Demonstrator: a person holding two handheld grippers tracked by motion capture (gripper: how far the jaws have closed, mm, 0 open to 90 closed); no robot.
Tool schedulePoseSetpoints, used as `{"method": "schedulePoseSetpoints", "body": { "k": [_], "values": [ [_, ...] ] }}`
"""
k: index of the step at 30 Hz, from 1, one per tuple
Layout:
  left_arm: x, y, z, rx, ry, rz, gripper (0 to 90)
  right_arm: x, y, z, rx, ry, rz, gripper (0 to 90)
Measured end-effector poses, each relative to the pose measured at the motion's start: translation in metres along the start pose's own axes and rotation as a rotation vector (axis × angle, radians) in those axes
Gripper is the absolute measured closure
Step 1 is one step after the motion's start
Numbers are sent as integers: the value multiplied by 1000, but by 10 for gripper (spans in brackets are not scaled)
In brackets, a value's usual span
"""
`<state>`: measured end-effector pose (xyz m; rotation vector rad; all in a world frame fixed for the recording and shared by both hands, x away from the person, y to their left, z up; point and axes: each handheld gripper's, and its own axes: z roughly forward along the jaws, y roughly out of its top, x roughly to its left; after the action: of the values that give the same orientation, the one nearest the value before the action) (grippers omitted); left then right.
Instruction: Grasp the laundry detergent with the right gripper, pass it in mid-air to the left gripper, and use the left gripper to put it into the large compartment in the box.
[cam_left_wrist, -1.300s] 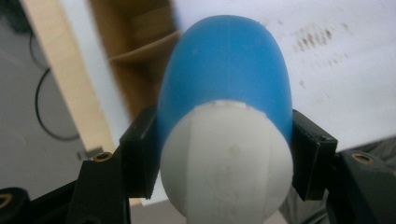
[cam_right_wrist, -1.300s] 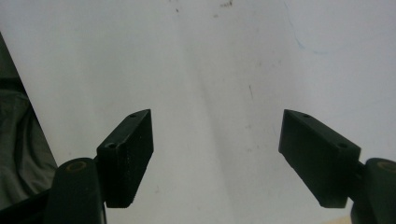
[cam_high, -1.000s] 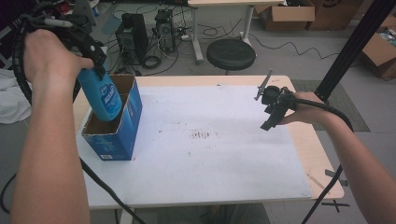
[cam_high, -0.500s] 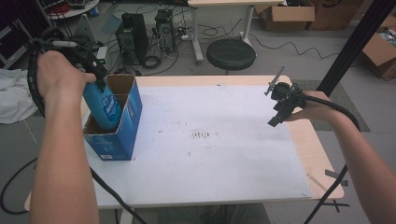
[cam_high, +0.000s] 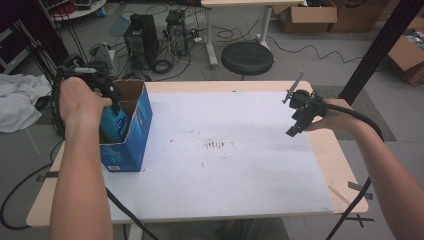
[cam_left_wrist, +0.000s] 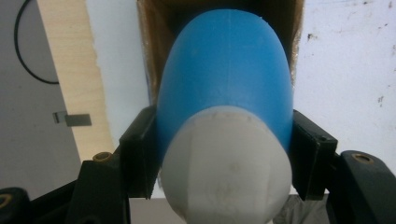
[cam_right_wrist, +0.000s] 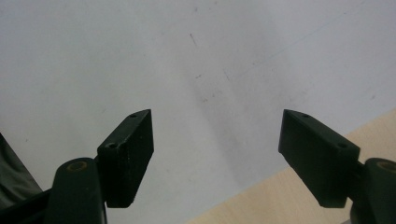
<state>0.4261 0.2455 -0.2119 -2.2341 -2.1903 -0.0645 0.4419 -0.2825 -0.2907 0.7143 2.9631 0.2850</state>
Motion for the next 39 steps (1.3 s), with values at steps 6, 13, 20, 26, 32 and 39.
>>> {"method": "schedulePoseSetpoints", "body": {
  "k": [6, 13, 20, 26, 32, 39],
  "values": [
    [-1, 1, 16, 14, 11, 0, 384, 2, 1, 1, 1, 0, -6, 266],
    [-1, 0, 33, 35, 4, -3, 384, 2, 0, 3, 1, 3, -6, 268],
    [-5, 1, 44, 51, 5, 5, 384, 4, 1, 4, -1, 7, -9, 270],
    [-4, 0, 52, 64, 15, 7, 383, 4, 1, 6, -2, 8, -8, 271],
    [-3, -1, 57, 69, 25, 3, 383, 5, 2, 7, 4, 13, -10, 271],
    [-3, -1, 57, 66, 26, 0, 382, 5, 2, 8, 4, 12, -13, 271]
  ]
}}
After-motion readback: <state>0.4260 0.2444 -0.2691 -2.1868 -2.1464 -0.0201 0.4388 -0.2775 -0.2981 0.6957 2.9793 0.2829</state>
